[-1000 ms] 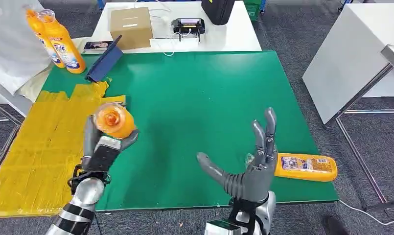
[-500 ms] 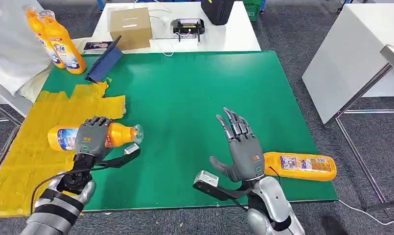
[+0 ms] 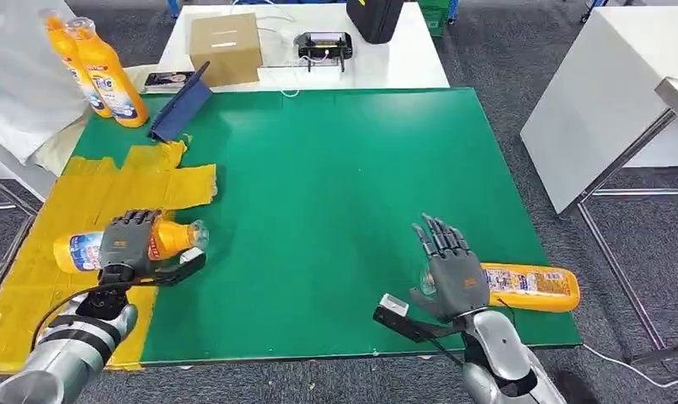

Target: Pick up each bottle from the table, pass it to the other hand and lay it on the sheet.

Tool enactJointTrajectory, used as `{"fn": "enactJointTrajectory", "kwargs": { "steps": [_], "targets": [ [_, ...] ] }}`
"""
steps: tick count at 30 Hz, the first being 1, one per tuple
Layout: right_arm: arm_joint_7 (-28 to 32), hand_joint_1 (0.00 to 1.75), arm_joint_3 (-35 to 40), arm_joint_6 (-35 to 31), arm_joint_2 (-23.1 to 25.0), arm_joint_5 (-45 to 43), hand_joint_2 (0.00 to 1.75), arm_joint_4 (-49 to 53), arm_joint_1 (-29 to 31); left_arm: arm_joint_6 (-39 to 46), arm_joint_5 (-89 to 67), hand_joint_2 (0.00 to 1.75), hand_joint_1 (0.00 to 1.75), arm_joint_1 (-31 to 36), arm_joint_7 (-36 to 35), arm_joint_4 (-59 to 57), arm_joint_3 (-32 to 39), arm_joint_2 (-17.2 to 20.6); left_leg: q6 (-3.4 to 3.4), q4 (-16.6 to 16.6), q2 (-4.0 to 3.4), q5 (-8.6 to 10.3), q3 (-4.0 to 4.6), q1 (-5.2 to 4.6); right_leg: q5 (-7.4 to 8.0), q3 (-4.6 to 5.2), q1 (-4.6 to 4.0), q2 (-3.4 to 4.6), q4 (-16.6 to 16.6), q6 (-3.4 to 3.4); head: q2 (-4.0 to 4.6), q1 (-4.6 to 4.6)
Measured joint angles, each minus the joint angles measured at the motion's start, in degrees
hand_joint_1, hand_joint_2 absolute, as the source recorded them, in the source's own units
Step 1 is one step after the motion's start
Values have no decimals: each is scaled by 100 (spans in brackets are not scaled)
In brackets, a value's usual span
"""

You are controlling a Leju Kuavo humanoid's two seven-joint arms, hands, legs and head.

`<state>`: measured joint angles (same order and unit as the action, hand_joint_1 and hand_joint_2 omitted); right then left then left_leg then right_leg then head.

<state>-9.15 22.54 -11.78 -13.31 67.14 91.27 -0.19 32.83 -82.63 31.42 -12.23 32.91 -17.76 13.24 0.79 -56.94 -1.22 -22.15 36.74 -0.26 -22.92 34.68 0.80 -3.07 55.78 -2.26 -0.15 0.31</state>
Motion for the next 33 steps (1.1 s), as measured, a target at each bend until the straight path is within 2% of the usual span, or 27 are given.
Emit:
{"fn": "enactJointTrajectory", "kwargs": {
  "steps": [1,3,5,7,11,12,20,24,33],
  "targets": [
    [-46,0,-68,13,-51,15,175,44,-113,-7,591,0,0,-33,609,-9,195,-37,0,0,2,0,0,0,0,-2,0,-1,0,0,0,-2],
    [-105,0,-252,4,-164,35,175,158,-355,-375,2446,0,0,-181,2332,110,798,-161,0,0,8,0,-1,-1,-2,-7,1,-2,1,-1,0,0],
    [-125,0,-426,5,-243,27,175,267,-539,-840,3902,0,0,-496,3308,534,1382,-297,-1,0,-5,-4,-1,-2,-2,-2,2,2,0,-1,0,-7],
    [-127,0,-568,7,-321,18,175,343,-667,-1034,4488,0,0,-769,3531,959,1795,-448,0,0,-12,-6,3,-2,-2,2,2,4,-1,-1,0,4],
    [-127,0,-700,22,-381,7,175,429,-780,-1182,4498,0,0,-1063,3572,1442,2250,-572,1,0,-18,-12,4,-4,-1,7,3,6,-3,-2,0,0],
    [-127,0,-724,57,-389,11,175,440,-788,-1231,4635,175,0,-1116,3657,1540,2325,-603,1,0,-17,-11,4,-4,-2,6,2,6,-3,-2,0,0],
    [-400,0,-1046,354,-536,116,175,472,-989,-1688,5515,175,0,-1928,3842,3463,2609,-951,2,0,-17,-12,8,-4,-3,7,3,5,-3,-3,0,0],
    [-481,0,-1373,280,-488,308,175,276,-927,-1767,5570,175,0,-2174,3811,4245,2458,-1158,5,0,-15,-15,9,-7,-3,5,6,5,-4,-4,0,-2],
    [-446,0,-2096,112,-354,575,175,-543,-540,-1902,5935,175,0,-2467,3898,5247,1989,-1339,8,0,-15,-12,6,-6,-1,1,4,4,-3,-4,0,-2]
  ]
}}
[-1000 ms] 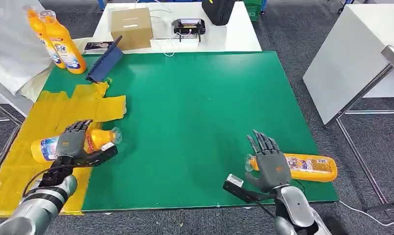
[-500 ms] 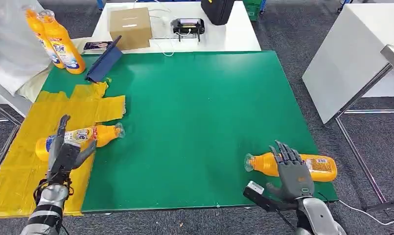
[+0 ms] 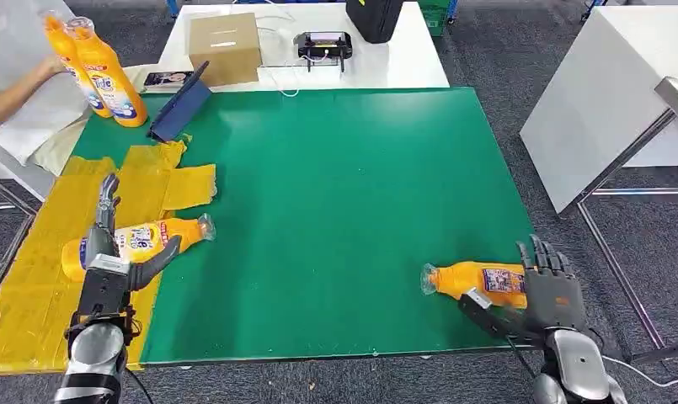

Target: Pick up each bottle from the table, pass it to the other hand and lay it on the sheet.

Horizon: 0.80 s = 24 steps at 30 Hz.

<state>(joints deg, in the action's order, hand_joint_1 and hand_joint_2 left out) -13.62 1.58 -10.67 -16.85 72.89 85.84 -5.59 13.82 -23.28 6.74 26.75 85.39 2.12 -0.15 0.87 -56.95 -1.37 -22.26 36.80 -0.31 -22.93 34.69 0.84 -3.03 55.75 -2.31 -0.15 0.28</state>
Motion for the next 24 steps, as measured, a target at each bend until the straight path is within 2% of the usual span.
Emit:
{"fn": "enactJointTrajectory", "kwargs": {
  "steps": [4,10,12,13,14,15,16,17,18,24],
  "targets": [
    [123,0,-221,-17,22,28,175,-496,244,-252,366,175,0,-82,70,290,-226,-33,0,0,2,0,1,0,0,-3,0,1,0,0,0,2],
    [620,0,-304,295,46,-251,175,-1812,1036,-743,1141,175,0,-248,378,967,-677,-64,4,0,-9,-1,-9,-1,4,-5,1,6,-1,-3,0,0],
    [809,10,-289,326,50,-302,175,-2304,1349,-770,1204,175,0,-252,437,1131,-805,-66,3,0,-14,-3,-26,1,4,-20,-1,10,-2,-2,0,2],
    [899,10,-269,326,55,-310,175,-2507,1489,-767,1220,175,0,-253,450,1192,-871,-66,3,0,-14,-6,-38,2,3,-30,-1,11,-4,-1,0,2],
    [973,23,-225,324,61,-293,175,-2706,1625,-767,1253,175,0,-253,466,1234,-923,-66,2,0,-19,-11,-54,3,1,-44,-2,12,-6,0,0,2],
    [1031,101,-163,313,76,-234,175,-2937,1773,-763,1274,175,0,-249,483,1264,-984,-66,4,1,-30,-17,-71,4,-1,-57,-2,17,-8,1,0,2],
    [1073,101,-99,299,94,-175,175,-3127,1882,-743,1298,175,0,-246,490,1288,-1021,-66,3,1,-36,-25,-87,5,-8,-72,-3,27,-10,7,0,4],
    [1113,168,-11,282,123,-96,175,-3328,1988,-713,1309,175,0,-241,505,1295,-1069,-66,4,2,-40,-37,-102,6,-16,-81,-2,30,-11,2,0,2],
    [1148,175,69,239,151,-29,175,-3499,2082,-693,1316,175,0,-235,509,1295,-1111,-66,4,2,-42,-46,-110,6,-17,-80,-2,33,-11,1,0,2],
    [1334,175,524,-28,300,247,175,-4187,2490,-662,1427,175,0,-221,531,1295,-1246,-64,9,3,-48,-53,-156,8,-22,-83,-2,43,-14,1,0,2]
  ]
}}
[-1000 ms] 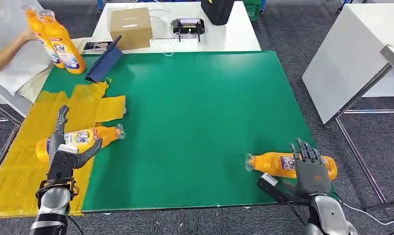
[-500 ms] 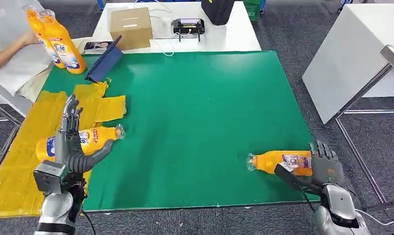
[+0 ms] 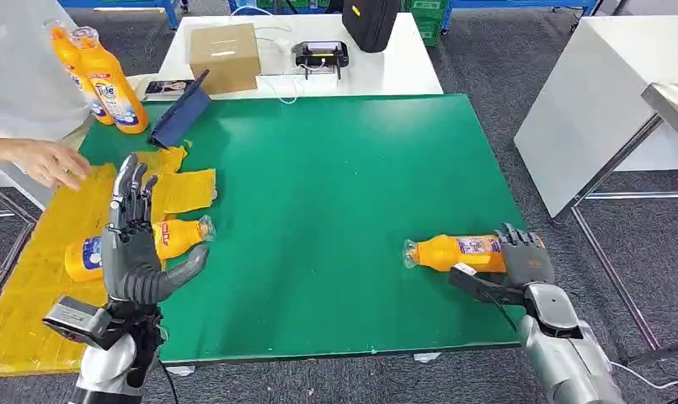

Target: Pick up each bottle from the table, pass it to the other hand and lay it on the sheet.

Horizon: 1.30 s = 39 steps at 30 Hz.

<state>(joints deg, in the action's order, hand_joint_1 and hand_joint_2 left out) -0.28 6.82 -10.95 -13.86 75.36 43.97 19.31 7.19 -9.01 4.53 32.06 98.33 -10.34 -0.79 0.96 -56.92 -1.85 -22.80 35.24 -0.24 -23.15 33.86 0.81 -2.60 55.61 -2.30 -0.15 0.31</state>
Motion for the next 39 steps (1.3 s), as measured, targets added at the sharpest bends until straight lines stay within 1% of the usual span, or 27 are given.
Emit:
{"fn": "enactJointTrajectory", "kwargs": {
  "steps": [1,2,5,7,10,13,17,18,19,20,21,22,24,26,29,31,34,39],
  "targets": [
    [97,175,79,-48,28,-2,175,-72,38,7,0,175,0,1,0,0,-13,0,-2,0,-6,2,-2,1,4,-38,-1,8,0,1,0,6],
    [206,175,155,-70,68,-37,175,-85,57,11,-2,175,0,-3,0,0,-24,0,-16,-1,-14,19,-3,1,13,-56,-1,17,0,3,0,2],
    [406,175,407,-61,175,-261,175,-17,90,44,0,175,0,-20,0,0,-50,0,-9,-1,-27,22,-15,1,28,-62,-3,27,1,5,0,0],
    [408,175,605,-69,192,-431,175,201,39,39,-2,175,0,-55,-4,2,-55,0,-10,-1,-24,22,-10,1,23,-61,-4,27,2,4,0,0],
    [288,175,833,-387,264,-490,175,659,-136,-18,-26,175,0,-142,-37,61,-57,0,-11,-1,-14,22,7,2,22,-49,-4,26,5,3,0,2],
    [216,175,900,-689,374,-595,175,1103,-334,-70,-88,175,0,-198,-94,96,-70,0,-10,-1,-6,27,37,2,22,-21,-4,25,9,3,0,-2],
    [214,175,909,-711,391,-606,175,1136,-354,-72,-100,175,0,-203,-103,98,-74,-2,-9,-1,-6,28,40,2,22,-17,-3,24,9,3,0,-2],
    [214,175,922,-842,431,-676,175,1308,-421,-90,-116,175,0,-221,-125,105,-85,-2,-11,-1,1,31,50,1,22,-9,-3,23,11,3,0,-2],
    [214,175,946,-1279,579,-932,175,1955,-620,-177,-157,175,0,-289,-201,107,-160,-2,-12,-1,8,36,71,1,21,11,-2,15,12,2,0,-2],
    [232,175,957,-1441,693,-1043,175,2514,-732,-230,-179,175,0,-332,-243,107,-212,-2,-11,-2,8,34,75,0,19,14,0,13,11,0,0,0],
    [311,175,953,-1618,732,-1144,175,2654,-804,-280,-216,175,0,-333,-287,107,-238,-2,-11,-2,15,34,81,-2,17,15,1,3,11,-3,0,0],
    [418,175,925,-1883,808,-1334,175,2882,-902,-364,-260,175,0,-333,-363,101,-281,0,-11,-2,27,34,88,-5,9,18,5,-8,11,-15,0,0],
    [689,175,859,-2458,941,-1780,175,3402,-1060,-480,-419,175,0,-330,-472,46,-391,7,-10,-2,36,33,98,-6,9,28,6,-14,11,-15,0,0],
    [833,175,817,-2693,1060,-2139,175,3835,-1158,-529,-501,175,0,-314,-516,-59,-509,13,-10,-2,36,30,99,-7,8,29,7,-14,10,-15,0,-2],
    [992,175,754,-2776,1215,-2543,175,4300,-1230,-676,-531,175,0,-284,-619,-241,-719,22,-10,-2,36,30,100,-7,7,32,7,-14,10,-14,0,0],
    [1212,175,693,-2750,1302,-3047,175,4470,-1227,-736,-540,175,0,-235,-704,-402,-839,42,-10,-2,37,30,102,-7,7,31,7,-14,10,-14,0,-2],
    [1543,175,688,-2434,1438,-3857,175,4575,-1219,-850,-494,175,0,-160,-811,-604,-984,57,-10,-2,36,30,102,-7,8,31,6,-13,11,-15,0,0],
    [1661,175,767,-2277,1685,-4026,175,4575,-1203,-881,-441,175,0,-56,-854,-839,-1123,63,-11,-2,37,33,102,-5,8,31,5,-18,11,-15,0,0]
  ]
}}
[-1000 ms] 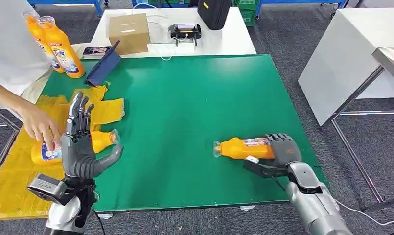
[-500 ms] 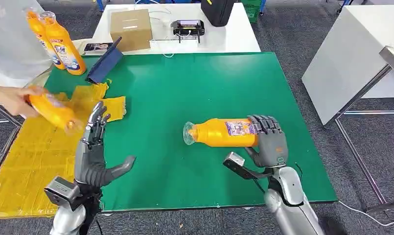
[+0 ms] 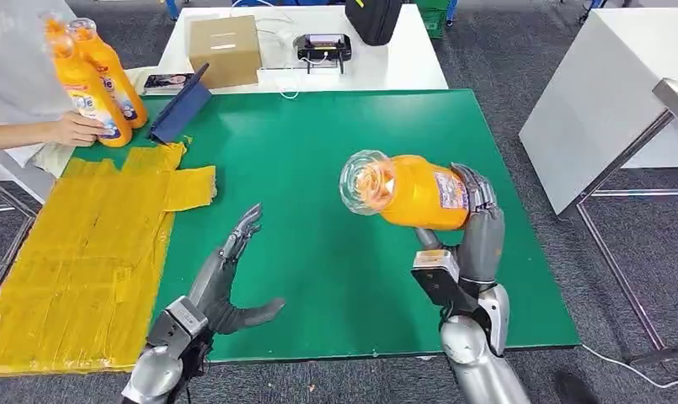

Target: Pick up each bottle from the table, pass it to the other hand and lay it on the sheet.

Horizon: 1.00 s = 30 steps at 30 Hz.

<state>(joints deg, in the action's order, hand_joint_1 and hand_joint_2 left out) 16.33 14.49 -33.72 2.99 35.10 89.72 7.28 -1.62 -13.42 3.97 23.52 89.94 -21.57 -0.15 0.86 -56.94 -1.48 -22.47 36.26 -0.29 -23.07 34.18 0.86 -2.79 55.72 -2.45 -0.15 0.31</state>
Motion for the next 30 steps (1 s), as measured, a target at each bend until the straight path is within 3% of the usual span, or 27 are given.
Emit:
{"fn": "enactJointTrajectory", "kwargs": {
  "steps": [3,11,18,30],
  "targets": [
    [26,175,18,79,37,-90,175,0,10,-9,22,175,0,29,-16,-59,-35,11,0,0,1,-1,2,0,-1,0,0,1,1,0,0,0],
    [146,175,958,1481,542,-904,175,-822,378,-201,456,175,0,309,-85,-193,-214,11,-4,1,-1,1,5,8,-2,6,-8,1,1,2,0,0],
    [378,175,2239,1585,923,-1089,175,-2044,572,-83,747,175,0,480,-85,-197,-308,15,-7,1,1,2,7,15,-8,6,-11,-1,3,11,0,2],
    [352,175,2939,1749,1006,-1163,175,-2760,990,111,920,175,0,462,-48,-251,-269,74,-6,0,-1,2,8,6,-6,12,-7,0,2,10,0,-2]
  ]
}}
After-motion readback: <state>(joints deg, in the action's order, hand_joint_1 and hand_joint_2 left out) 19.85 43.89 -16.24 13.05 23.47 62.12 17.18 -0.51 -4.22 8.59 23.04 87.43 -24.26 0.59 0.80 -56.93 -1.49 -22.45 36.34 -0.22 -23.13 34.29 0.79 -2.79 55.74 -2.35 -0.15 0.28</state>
